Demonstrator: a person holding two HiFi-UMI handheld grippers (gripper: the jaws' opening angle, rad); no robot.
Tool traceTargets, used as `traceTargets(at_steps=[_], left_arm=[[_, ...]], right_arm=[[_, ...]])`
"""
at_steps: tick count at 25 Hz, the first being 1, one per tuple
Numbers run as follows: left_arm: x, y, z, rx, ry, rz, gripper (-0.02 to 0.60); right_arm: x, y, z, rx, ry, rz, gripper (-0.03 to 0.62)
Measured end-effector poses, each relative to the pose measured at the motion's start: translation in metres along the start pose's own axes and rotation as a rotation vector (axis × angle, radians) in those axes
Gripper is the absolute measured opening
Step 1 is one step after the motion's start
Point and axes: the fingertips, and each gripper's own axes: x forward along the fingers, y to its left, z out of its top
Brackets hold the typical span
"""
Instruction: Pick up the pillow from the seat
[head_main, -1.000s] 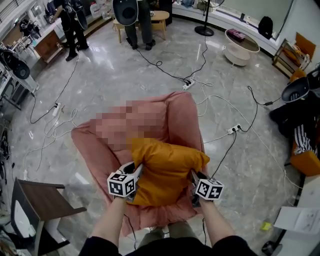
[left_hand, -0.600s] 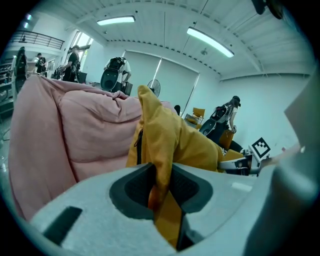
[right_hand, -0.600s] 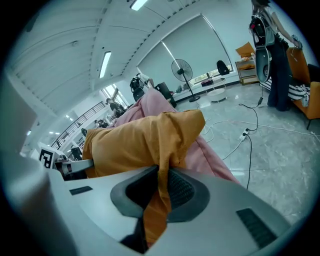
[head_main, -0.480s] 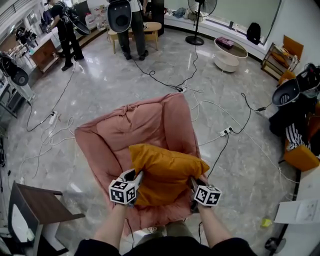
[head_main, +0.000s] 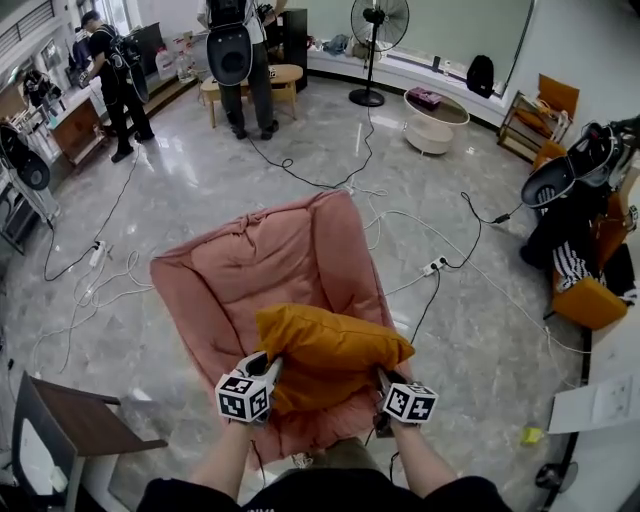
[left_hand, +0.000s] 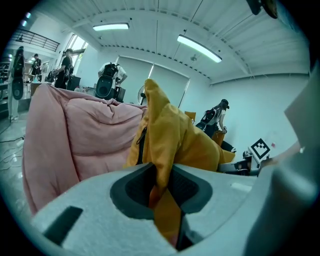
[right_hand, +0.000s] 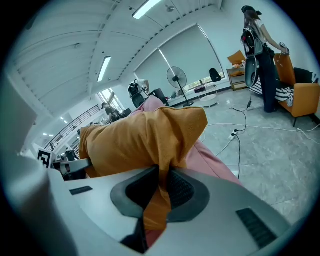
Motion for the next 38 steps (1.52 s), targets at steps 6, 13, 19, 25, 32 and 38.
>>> traceTargets(at_steps=[6,13,19,25,32,38], left_arm=[[-0.026,-0.017,-0.012,0.017,-0.004,-0.03,0.075],[-0.058,-0.034,-0.022,0.035,-0.016,-0.049,0.074],[-0.083,-0.047,-0.013,0.072,-0.041,-0.034,0.066],[-0.111,-0.054,0.006,0.091,-0.102,-0.03,0.063],[-0.135,-0.061,0.032,0.09,-0.178,-0.041,0.057],[-0.156,-0.069,0.052,0.09,-0.235,-0.06,0.056]], right_arm=[[-0.033,0.007,-0.021,0.004,-0.016,-0.016,0.049],[-0.069,0.019,-0.038,0.008,-0.041,-0.018,0.046],[-0.097,0.035,-0.03,-0.013,-0.104,-0.004,0.041],[-0.125,0.065,-0.006,-0.035,-0.193,0.046,0.037],[-0.158,0.094,0.022,-0.102,-0.277,0.086,0.035],[-0.185,0.118,0.05,-0.154,-0.348,0.112,0.035]])
